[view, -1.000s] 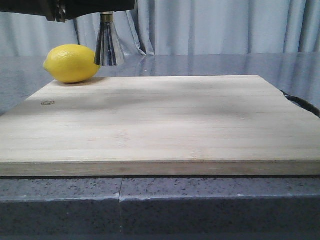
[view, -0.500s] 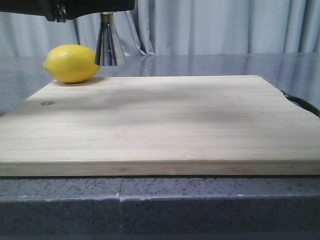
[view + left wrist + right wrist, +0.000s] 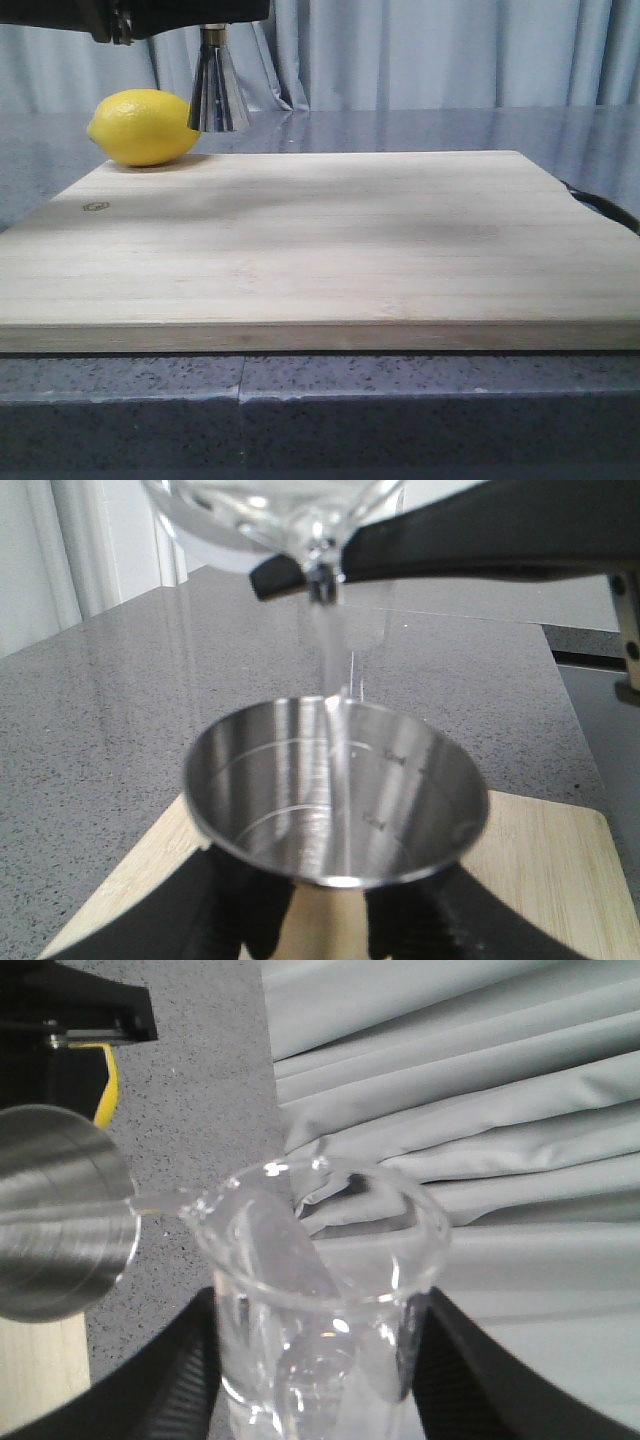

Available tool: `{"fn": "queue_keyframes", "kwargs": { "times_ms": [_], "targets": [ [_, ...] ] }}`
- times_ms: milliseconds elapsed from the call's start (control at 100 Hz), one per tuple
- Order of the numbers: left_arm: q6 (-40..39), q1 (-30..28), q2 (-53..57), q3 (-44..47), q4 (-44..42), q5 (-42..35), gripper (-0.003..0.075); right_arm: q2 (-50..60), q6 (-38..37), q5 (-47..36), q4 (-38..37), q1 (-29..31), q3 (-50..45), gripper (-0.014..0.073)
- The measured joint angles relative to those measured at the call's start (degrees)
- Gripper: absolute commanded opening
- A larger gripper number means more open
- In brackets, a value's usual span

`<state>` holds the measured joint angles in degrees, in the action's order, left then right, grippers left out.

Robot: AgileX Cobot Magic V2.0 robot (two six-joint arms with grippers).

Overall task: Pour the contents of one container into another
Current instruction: 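Tilt the beaker with the right gripper, pouring liquid into the jigger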

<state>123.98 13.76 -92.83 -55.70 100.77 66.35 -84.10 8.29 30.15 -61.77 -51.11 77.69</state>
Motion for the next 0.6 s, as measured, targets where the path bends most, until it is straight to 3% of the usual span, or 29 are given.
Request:
{"fn": "queue_keyframes", "kwargs": {
  "times_ms": [600],
  "targets": [
    [0.0, 0.0, 0.0, 0.0, 0.0, 0.0, 0.026, 0.0, 0.0, 0.0, -7.2, 0.0, 0.0, 0.0301]
  ]
}}
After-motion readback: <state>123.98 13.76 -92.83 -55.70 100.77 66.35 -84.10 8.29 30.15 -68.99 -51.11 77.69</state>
